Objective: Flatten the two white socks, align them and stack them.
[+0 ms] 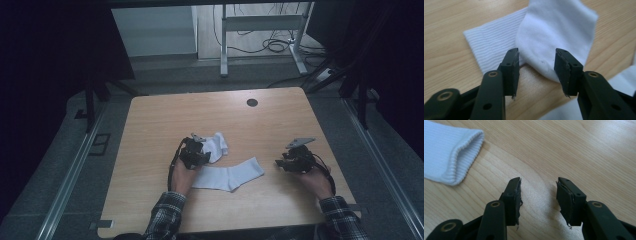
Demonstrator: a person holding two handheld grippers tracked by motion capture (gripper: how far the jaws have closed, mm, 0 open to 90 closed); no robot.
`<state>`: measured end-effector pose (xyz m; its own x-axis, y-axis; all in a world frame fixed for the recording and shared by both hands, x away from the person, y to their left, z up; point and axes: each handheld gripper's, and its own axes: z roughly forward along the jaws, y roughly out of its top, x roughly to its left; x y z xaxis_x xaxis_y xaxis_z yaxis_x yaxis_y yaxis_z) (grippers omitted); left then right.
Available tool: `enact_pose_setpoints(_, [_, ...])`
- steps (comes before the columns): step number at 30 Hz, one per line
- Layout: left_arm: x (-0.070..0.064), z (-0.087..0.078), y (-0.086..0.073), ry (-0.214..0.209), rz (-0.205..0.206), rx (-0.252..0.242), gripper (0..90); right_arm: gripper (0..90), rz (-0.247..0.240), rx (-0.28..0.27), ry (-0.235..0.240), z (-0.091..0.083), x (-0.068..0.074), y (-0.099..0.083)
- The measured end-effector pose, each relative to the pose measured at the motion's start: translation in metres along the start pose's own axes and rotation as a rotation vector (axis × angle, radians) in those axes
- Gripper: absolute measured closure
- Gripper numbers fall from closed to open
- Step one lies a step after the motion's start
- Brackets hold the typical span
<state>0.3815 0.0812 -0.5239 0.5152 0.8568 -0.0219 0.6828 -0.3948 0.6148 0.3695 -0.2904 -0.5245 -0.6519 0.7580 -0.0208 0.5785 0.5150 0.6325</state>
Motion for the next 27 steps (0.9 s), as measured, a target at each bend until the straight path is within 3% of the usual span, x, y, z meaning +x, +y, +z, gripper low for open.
enact_pose_setpoints(4, [0.0, 0.004, 0.002, -0.014, -0.012, 0.01, 79.1, 49.7, 0.011, -0.009, 0.006, 0.001, -0.002, -0.002])
enact_pose_setpoints(6, [0.001, 0.002, 0.007, -0.021, -0.016, -0.004, 83.7, 48.3, 0.022, -0.019, 0.016, 0.001, -0.004, -0.003])
enact_pose_setpoints(10, [0.001, -0.012, 0.024, -0.042, -0.021, -0.055, 84.5, 43.9, 0.013, -0.034, 0.022, 0.002, -0.003, -0.004])
enact_pose_setpoints(16, [-0.005, -0.038, 0.061, -0.08, -0.021, -0.137, 84.6, 42.1, 0.013, -0.044, 0.02, 0.004, -0.002, -0.004])
enact_pose_setpoints(21, [-0.019, -0.048, 0.09, -0.124, 0.003, -0.173, 84.6, 41.5, 0.013, -0.045, 0.027, 0.004, -0.003, -0.005])
enact_pose_setpoints(27, [-0.043, -0.049, 0.115, -0.139, 0.051, -0.191, 84.6, 41.1, 0.007, -0.048, 0.027, 0.004, -0.003, -0.005])
